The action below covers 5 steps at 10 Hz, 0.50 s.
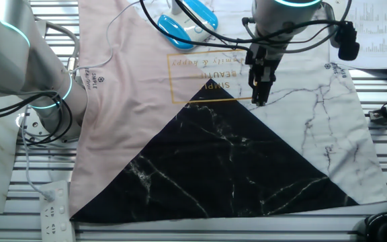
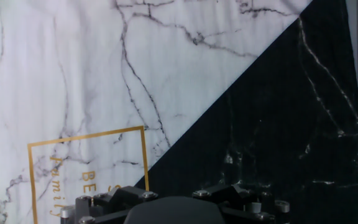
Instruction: Turn on the desk lamp by pressing the button
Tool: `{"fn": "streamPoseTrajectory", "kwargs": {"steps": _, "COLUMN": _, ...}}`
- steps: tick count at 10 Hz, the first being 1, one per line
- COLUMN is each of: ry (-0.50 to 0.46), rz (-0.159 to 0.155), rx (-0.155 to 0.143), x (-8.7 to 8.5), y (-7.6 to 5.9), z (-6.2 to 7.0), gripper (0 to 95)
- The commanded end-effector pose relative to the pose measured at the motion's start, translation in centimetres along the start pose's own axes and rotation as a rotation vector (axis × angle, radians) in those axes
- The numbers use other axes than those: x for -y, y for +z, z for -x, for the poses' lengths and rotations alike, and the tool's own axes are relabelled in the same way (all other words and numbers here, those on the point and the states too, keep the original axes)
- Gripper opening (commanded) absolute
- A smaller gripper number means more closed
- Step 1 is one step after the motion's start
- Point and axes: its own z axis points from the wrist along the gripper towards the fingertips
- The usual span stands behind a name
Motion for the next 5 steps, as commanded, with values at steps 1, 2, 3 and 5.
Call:
{"fn": "streamPoseTrajectory", "kwargs": {"steps": 1, "ry": -0.09, "rz": 0.172, "rx": 0.032, "x": 0.0, "y": 0.01, "z": -0.02, "gripper": 0.0}}
{"fn": "streamPoseTrajectory", "kwargs": {"steps": 2, "ry": -0.129, "rz": 0.139, "rx": 0.017, "x": 0.0, "y": 0.01, "z": -0.02, "gripper": 0.0}}
{"fn": "streamPoseTrajectory", "kwargs": {"steps": 3, "ry": -0.115, "rz": 0.087, "rx": -0.003, "x": 0.0, "y": 0.0, "z": -0.02, "gripper": 0.0}}
{"fn": "streamPoseTrajectory", "kwargs": {"steps": 5, "ry": -0.056, "rz": 0.081, "rx": -0.014, "x": 0.0, "y": 0.0, "z": -0.02, "gripper": 0.0}}
